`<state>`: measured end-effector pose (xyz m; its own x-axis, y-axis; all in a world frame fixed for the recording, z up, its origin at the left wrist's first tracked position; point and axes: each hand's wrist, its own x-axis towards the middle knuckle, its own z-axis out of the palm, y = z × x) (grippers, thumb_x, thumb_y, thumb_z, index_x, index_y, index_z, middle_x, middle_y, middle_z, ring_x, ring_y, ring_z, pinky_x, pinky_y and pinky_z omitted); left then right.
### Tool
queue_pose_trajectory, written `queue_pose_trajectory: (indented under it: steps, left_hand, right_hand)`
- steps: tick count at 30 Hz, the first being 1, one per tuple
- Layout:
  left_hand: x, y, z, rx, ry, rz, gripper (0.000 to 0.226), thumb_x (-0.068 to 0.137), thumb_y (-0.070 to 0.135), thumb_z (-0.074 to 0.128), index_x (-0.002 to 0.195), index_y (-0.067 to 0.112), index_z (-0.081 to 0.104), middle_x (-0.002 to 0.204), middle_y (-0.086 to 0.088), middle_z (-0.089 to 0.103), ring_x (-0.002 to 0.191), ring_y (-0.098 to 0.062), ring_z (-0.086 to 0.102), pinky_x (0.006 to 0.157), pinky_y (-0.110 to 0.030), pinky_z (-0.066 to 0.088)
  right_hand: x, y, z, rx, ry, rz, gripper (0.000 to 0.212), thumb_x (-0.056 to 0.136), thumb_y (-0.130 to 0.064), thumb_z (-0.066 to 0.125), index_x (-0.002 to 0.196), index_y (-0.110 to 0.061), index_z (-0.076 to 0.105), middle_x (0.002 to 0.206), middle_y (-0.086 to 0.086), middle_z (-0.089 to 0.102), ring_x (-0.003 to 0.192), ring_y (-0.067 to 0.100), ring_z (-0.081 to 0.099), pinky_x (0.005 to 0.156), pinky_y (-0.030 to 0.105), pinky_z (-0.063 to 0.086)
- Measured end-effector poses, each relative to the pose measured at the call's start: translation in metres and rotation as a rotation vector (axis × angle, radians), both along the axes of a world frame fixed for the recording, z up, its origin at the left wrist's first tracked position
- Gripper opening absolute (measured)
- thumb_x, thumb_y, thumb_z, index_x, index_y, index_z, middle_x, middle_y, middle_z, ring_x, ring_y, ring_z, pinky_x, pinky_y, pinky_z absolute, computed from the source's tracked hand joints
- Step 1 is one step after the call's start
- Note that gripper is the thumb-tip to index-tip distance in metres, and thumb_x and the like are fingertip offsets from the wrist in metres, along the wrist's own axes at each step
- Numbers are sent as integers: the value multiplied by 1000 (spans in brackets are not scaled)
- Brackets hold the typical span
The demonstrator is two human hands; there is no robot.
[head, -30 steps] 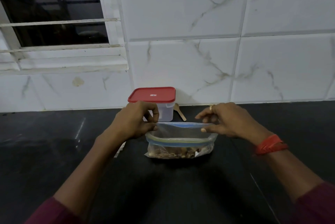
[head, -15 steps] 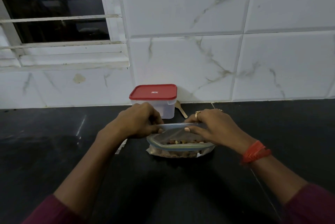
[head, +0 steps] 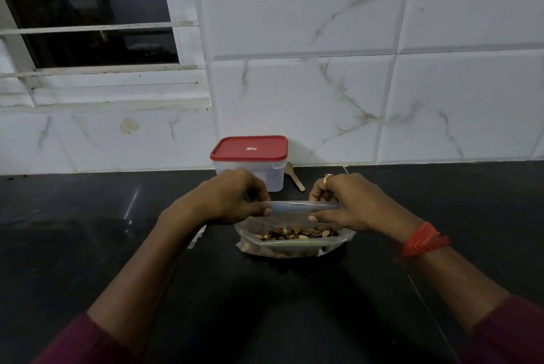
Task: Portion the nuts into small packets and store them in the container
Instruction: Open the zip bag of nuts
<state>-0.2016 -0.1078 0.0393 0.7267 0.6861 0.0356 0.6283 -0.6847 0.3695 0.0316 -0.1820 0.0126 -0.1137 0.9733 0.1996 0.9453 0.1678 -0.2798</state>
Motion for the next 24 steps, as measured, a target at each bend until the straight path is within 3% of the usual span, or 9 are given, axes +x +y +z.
queue_pose_trajectory:
  steps: [4, 11, 15, 18, 20, 24]
  left_hand:
    - [0, 0, -5, -140, -36, -29, 12, 95, 30, 66, 96, 18, 68, 85, 2, 64, 72, -6, 54, 65, -18, 43]
    - [-2, -3, -3, -301, -1, 1, 30, 95, 42, 62, 93, 13, 66, 89, -6, 62, 81, -15, 57, 73, -30, 45]
    - [-5, 1, 0, -65, -38, 106, 12, 89, 34, 73, 92, 23, 68, 93, 1, 68, 84, -12, 63, 79, -30, 55]
    - [-8, 0, 3, 63, -84, 185, 26, 80, 23, 83, 85, 31, 59, 88, 10, 66, 76, -2, 62, 67, -19, 46]
    - [-11, 1, 3, 111, -113, 199, 36, 77, 20, 86, 74, 30, 52, 84, 13, 65, 72, -1, 61, 67, -25, 47]
    - [-16, 1, 7, 137, -128, 195, 35, 75, 18, 86, 59, 31, 58, 76, 22, 69, 72, 3, 65, 77, -42, 59]
  right_hand:
    - [9, 0, 1, -113, 131, 57, 18, 85, -39, 77, 99, -30, 68, 92, -14, 66, 88, 1, 61, 74, 18, 45]
    - [12, 1, 2, -149, 205, 69, 16, 86, -38, 75, 90, -31, 61, 89, -10, 62, 83, 7, 59, 67, 17, 42]
    - [18, -5, 11, -66, 176, 57, 33, 74, -35, 86, 95, -34, 61, 90, -11, 64, 76, -1, 58, 64, 11, 43]
    - [27, -7, 18, -16, 150, 26, 38, 70, -31, 90, 92, -37, 59, 82, -10, 67, 69, 1, 63, 70, 27, 55]
    - [32, -8, 19, 32, 149, 11, 40, 67, -33, 91, 89, -36, 58, 78, -11, 68, 66, 2, 64, 72, 34, 57]
    - [40, -8, 15, 133, 181, 76, 39, 64, -41, 92, 84, -36, 58, 76, -13, 66, 63, 7, 64, 68, 40, 58]
